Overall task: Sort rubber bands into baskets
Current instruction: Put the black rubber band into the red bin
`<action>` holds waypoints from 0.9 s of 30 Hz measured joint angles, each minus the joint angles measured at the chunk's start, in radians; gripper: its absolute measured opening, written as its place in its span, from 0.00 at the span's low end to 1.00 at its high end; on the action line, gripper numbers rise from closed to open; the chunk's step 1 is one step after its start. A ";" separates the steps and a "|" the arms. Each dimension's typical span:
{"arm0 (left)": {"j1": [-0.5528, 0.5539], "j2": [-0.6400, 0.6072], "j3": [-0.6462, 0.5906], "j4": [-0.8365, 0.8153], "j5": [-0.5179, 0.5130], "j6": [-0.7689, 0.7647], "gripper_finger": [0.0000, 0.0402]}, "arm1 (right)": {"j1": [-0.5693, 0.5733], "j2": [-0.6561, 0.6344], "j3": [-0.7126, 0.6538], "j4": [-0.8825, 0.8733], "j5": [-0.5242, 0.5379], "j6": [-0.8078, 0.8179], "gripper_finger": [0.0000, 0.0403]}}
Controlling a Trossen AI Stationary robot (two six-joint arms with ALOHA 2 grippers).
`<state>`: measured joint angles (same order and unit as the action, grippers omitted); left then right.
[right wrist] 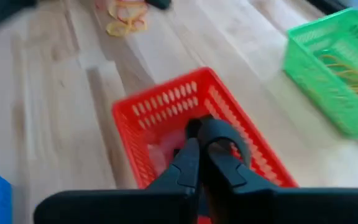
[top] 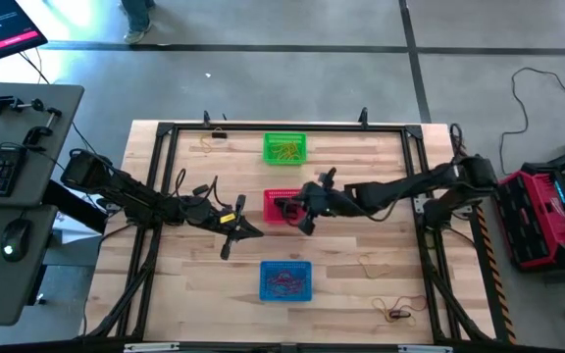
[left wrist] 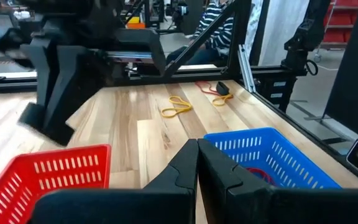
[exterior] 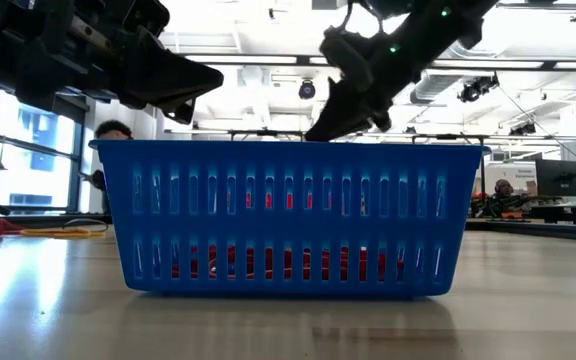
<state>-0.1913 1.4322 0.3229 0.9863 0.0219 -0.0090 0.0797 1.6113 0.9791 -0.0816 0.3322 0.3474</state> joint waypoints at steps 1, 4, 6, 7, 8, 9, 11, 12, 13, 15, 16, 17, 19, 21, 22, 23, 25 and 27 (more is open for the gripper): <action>0.000 0.000 0.000 -0.001 0.000 0.003 0.00 | -0.004 0.007 0.000 0.017 -0.015 0.018 0.00; 0.001 0.000 0.000 -0.001 0.000 0.011 0.00 | -0.020 0.031 0.000 0.036 -0.038 0.084 0.00; 0.002 0.000 0.000 -0.001 0.000 0.011 0.00 | -0.031 0.062 0.000 0.035 -0.039 0.116 0.00; 0.002 0.000 0.000 0.000 0.000 0.011 0.00 | -0.037 0.078 0.000 0.038 -0.042 0.124 0.00; 0.001 0.000 0.000 -0.001 0.000 0.011 0.00 | -0.042 0.096 0.000 0.043 -0.050 0.129 0.00; 0.001 0.000 0.000 -0.001 0.000 0.011 0.00 | -0.048 0.112 0.000 0.055 -0.057 0.136 0.00; 0.001 0.000 0.000 -0.001 0.000 0.011 0.00 | -0.057 0.136 0.000 0.073 -0.069 0.151 0.00; 0.001 0.000 0.000 -0.002 0.000 0.011 0.00 | -0.062 0.145 0.000 0.074 -0.070 0.156 0.00; 0.001 0.000 0.000 -0.002 0.000 0.011 0.00 | -0.068 0.153 0.000 0.074 -0.070 0.166 0.00; 0.001 0.000 0.000 -0.002 0.000 0.011 0.00 | -0.078 0.159 0.000 0.075 -0.071 0.172 0.00; 0.001 0.000 0.000 -0.002 0.000 0.011 0.00 | -0.083 0.158 0.000 0.076 -0.070 0.173 0.00; 0.001 0.000 0.000 -0.002 0.000 0.012 0.00 | -0.088 0.158 0.000 0.078 -0.071 0.173 0.00; 0.001 0.000 0.000 -0.002 0.000 0.012 0.00 | -0.097 0.158 0.000 0.072 -0.088 0.173 0.00; 0.001 0.000 0.000 -0.002 0.000 0.012 0.00 | -0.105 0.158 0.000 0.065 -0.125 0.173 0.00; 0.001 0.000 0.000 0.000 0.000 0.012 0.00 | -0.107 0.158 0.000 0.063 -0.128 0.174 0.00; 0.001 0.000 0.000 0.003 0.000 0.011 0.00 | -0.108 0.158 0.000 0.059 -0.128 0.174 0.00; 0.001 0.000 0.000 0.007 0.000 0.011 0.00 | -0.108 0.163 0.000 0.055 -0.128 0.172 0.00; 0.001 0.000 0.000 0.005 0.000 0.007 0.00 | -0.107 0.167 0.000 0.057 -0.127 0.172 0.00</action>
<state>-0.1902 1.4322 0.3229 0.9916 0.0219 -0.0017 -0.0277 1.7788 0.9794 -0.0245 0.2050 0.5190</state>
